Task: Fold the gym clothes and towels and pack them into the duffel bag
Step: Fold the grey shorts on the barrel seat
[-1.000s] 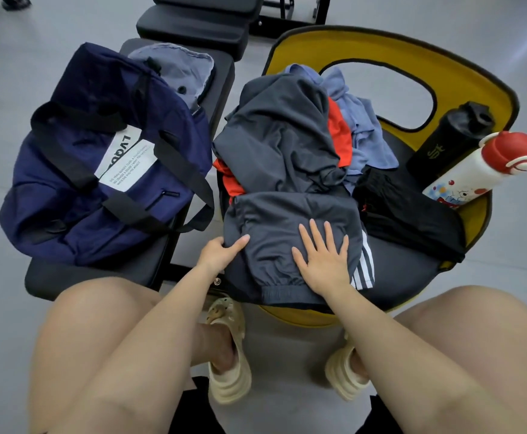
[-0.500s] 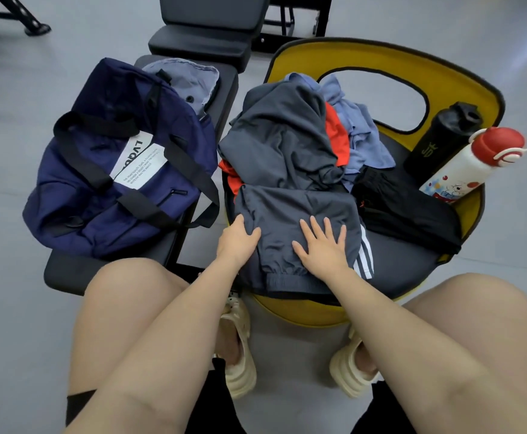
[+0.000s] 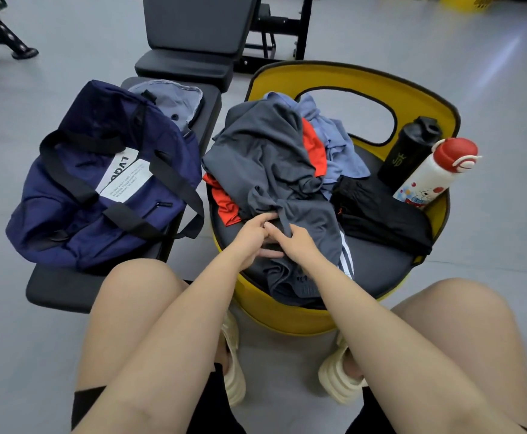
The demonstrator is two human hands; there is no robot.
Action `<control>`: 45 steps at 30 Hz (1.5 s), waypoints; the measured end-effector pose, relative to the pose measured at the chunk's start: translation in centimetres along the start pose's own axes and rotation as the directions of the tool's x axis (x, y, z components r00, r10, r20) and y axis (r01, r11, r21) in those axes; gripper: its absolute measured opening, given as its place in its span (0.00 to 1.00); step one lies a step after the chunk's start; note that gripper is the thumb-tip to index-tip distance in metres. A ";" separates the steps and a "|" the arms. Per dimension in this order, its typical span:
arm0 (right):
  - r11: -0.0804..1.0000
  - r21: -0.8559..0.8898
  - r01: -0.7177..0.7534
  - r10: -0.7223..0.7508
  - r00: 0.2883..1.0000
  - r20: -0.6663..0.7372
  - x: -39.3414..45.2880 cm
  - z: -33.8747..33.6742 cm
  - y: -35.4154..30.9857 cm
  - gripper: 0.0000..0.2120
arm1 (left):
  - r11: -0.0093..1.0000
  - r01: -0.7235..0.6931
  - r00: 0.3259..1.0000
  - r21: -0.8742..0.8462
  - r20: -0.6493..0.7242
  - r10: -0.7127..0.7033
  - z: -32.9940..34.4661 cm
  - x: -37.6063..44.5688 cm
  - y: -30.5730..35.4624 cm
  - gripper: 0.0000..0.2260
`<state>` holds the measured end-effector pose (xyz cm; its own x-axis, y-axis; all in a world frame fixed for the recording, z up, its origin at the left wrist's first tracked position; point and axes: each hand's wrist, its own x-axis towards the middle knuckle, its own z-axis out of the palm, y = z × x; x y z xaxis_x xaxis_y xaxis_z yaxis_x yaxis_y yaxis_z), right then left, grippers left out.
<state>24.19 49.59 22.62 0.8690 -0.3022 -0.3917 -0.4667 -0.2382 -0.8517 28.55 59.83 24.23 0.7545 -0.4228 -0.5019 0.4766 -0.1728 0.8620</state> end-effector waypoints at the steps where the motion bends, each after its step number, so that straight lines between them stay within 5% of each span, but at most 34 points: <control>1: 0.999 0.043 0.011 -0.011 1.000 -0.007 0.1 -0.5 0.3 0.15 | 0.999 -0.022 1.000 0.043 0.013 0.021 0.1 0.2 -0.1 0.21; 5: 0.992 0.128 -0.012 0.020 0.998 -0.064 0.7 -2.3 1.3 0.12 | 0.908 -0.179 0.975 0.378 -0.055 0.215 0.5 1.6 -0.6 0.17; 7: 0.993 0.117 -0.030 0.040 0.996 -0.079 1.0 -3.3 1.5 0.12 | 0.877 -0.243 0.954 0.414 -0.061 0.293 0.9 2.3 -0.7 0.16; 13: 0.997 0.043 -0.071 0.077 0.987 -0.144 1.9 -6.9 2.7 0.09 | 0.647 -0.405 0.889 0.646 0.113 0.443 3.4 4.5 -1.8 0.23; 17: 0.989 -0.111 -0.094 0.074 0.982 -0.174 2.4 -8.5 4.4 0.14 | 0.535 -0.380 0.918 0.754 0.240 0.314 5.0 5.0 -3.1 0.27; 23: 0.965 -0.214 -0.152 0.096 0.963 -0.252 1.9 -9.7 6.0 0.20 | 0.163 -0.288 0.953 0.944 0.267 0.144 5.8 5.8 -5.5 0.28; 27: 0.836 -0.536 0.120 -0.319 0.900 -0.296 0.8 -8.9 5.3 0.16 | -0.040 -0.293 0.931 0.955 0.295 0.215 6.0 5.6 -5.7 0.28; 29: 0.741 -0.616 0.269 -0.443 0.885 -0.146 0.4 -7.8 4.7 0.15 | -0.074 -0.356 0.902 0.931 0.364 0.235 6.0 5.4 -5.5 0.25; 33: 0.579 -0.766 0.281 -0.329 0.939 0.096 -0.6 -6.2 6.3 0.26 | -0.110 -0.407 0.893 0.907 0.421 0.160 5.3 5.9 -5.5 0.25; 39: 0.495 -0.841 0.221 -0.240 0.964 0.112 -1.1 -6.1 10.6 0.34 | -0.064 -0.369 0.905 0.927 0.374 0.204 4.3 7.1 -6.0 0.23; 45: 0.577 -0.774 0.263 -0.239 0.960 0.148 -1.9 -6.7 12.1 0.39 | -0.052 -0.362 0.904 0.931 0.364 0.223 4.4 7.2 -6.2 0.23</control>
<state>15.80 41.08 15.37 0.9699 -0.0965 -0.2237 -0.1675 -0.9308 -0.3248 29.05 53.92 15.53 0.6244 -0.7445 -0.2361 -0.7176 -0.6662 0.2029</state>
